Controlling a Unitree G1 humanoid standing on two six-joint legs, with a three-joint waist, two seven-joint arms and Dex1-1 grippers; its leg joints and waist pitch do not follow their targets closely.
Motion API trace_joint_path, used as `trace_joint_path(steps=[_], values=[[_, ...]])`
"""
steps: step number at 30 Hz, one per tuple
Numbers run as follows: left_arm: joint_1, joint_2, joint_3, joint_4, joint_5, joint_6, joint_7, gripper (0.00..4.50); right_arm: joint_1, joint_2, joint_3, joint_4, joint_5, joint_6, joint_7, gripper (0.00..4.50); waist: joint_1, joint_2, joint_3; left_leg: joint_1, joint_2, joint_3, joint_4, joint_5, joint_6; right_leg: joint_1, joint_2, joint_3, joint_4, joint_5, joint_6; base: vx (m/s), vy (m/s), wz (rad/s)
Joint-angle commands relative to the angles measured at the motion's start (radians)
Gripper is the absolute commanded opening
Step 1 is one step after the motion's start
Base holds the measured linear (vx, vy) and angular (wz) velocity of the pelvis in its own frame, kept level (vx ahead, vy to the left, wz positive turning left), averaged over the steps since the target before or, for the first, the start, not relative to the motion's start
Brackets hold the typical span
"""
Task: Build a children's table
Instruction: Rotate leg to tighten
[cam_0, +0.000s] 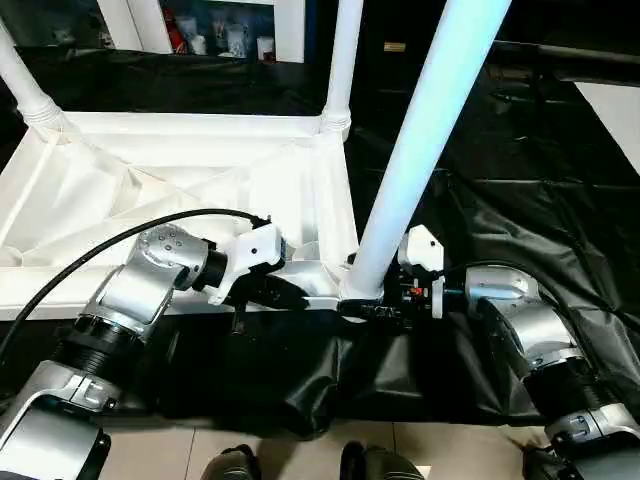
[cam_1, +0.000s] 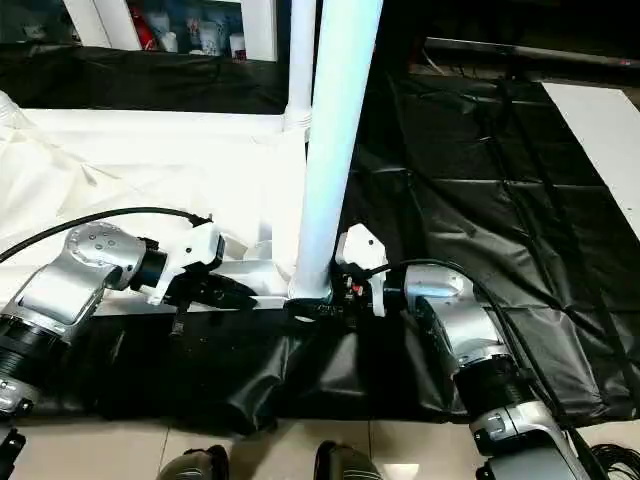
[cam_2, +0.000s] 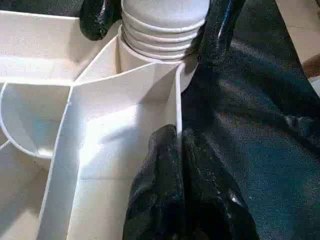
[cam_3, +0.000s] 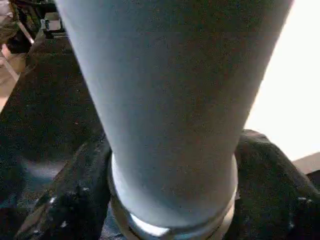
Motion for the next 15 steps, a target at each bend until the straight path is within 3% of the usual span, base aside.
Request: trace_joint_path(steps=[1,11,14,15], values=[[0.034,0.005,-0.072,0.006,0.017,0.011,-0.075,0.0,0.007,-0.016,-0.026,-0.004,0.007,0.009,-0.016,3.15,0.002,0.001,-0.077,0.013,0.059,-0.02,-0.043,0.014,0.168,0.077,-0.086,0.058,-0.042,0.107,-0.319,0.0,0.0,0.0],[0.033,0.002,-0.067,0.012,0.021,0.013,-0.052,0.0,0.011,-0.002,-0.03,0.011,-0.003,0.009,-0.046,2.74,0.003,-0.001,-0.077,0.011,0.057,-0.02,-0.041,0.017,0.168,0.078,-0.085,0.058,-0.04,0.108,-0.317,0.0,0.0,0.0],[0.026,-0.016,-0.055,0.04,0.038,0.011,0.002,0.0,0.015,0.022,-0.043,0.025,-0.012,0.023,-0.115,2.73,0.002,0.0,-0.073,0.011,0.057,-0.02,-0.043,-0.004,0.158,0.074,-0.086,0.058,-0.046,0.069,-0.311,0.0,0.0,0.0],[0.001,-0.063,-0.026,0.104,0.064,0.025,0.127,0.0,0.015,0.069,-0.074,0.058,-0.023,0.037,-0.242,2.73,0.001,-0.001,-0.07,0.011,0.057,-0.02,-0.045,-0.031,0.142,0.073,-0.087,0.059,-0.052,0.016,-0.303,0.0,0.0,0.0]])
